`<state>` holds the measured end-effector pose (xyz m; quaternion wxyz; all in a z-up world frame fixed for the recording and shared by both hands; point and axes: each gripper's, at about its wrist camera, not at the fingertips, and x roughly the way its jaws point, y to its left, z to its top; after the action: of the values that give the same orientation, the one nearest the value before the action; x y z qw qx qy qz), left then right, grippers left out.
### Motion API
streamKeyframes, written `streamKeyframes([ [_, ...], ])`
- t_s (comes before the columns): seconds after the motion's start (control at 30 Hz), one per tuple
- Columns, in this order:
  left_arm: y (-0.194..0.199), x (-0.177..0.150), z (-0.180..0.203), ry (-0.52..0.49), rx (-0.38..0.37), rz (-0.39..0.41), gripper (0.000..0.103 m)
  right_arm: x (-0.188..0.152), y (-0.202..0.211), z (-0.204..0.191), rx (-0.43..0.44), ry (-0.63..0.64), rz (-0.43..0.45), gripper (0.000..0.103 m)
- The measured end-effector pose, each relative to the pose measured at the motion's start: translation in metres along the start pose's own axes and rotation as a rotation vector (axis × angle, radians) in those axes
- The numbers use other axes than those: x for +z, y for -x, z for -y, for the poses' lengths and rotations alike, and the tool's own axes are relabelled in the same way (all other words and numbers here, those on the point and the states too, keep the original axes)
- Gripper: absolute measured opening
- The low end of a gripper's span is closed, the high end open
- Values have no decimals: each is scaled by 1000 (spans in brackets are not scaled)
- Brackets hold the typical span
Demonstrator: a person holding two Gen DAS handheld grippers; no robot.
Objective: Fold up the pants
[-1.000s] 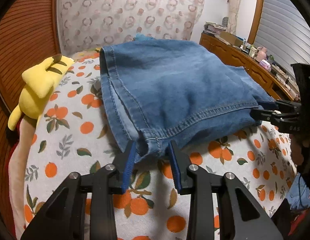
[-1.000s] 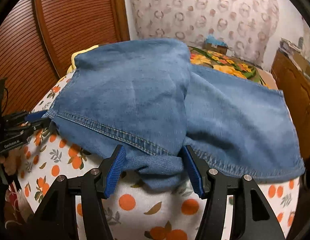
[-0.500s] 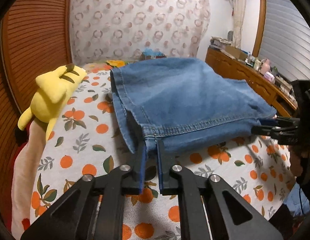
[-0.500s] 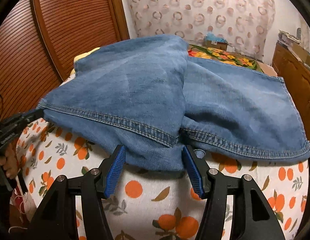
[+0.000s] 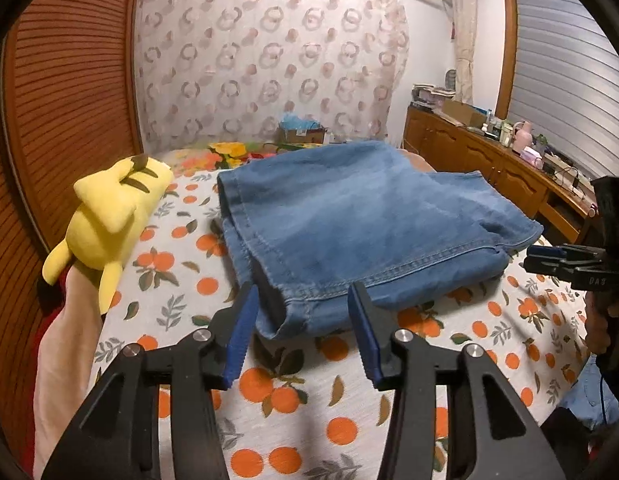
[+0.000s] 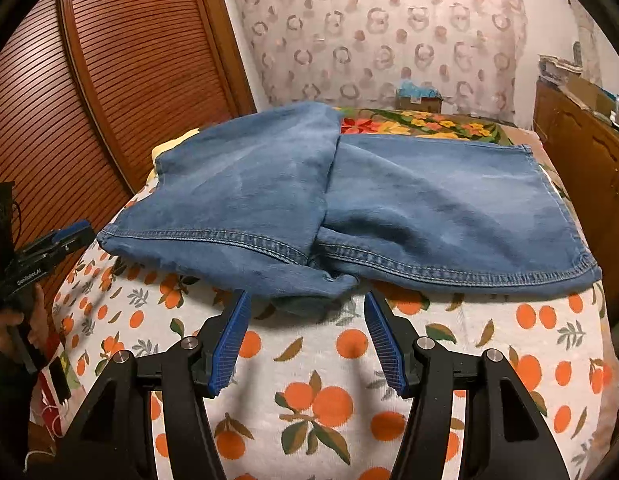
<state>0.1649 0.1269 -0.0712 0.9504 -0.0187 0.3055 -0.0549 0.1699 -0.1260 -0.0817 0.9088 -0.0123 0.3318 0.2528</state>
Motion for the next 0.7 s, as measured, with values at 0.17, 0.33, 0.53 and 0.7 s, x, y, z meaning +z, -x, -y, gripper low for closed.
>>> streamKeyframes([
  [0.17,-3,9,16,-21,-24,10,47,-1,-4,-7,11,11,-13,54],
  [0.33,-9,21,30,-42,-50,18,47,9,-17,-10,12,58,-38,53],
  [0.53,-26,37,42,-50,-76,18,48,26,-33,-6,18,89,-48,50],
  [0.7,-41,54,48,-70,-71,18,48,30,-43,2,87,108,-73,28],
])
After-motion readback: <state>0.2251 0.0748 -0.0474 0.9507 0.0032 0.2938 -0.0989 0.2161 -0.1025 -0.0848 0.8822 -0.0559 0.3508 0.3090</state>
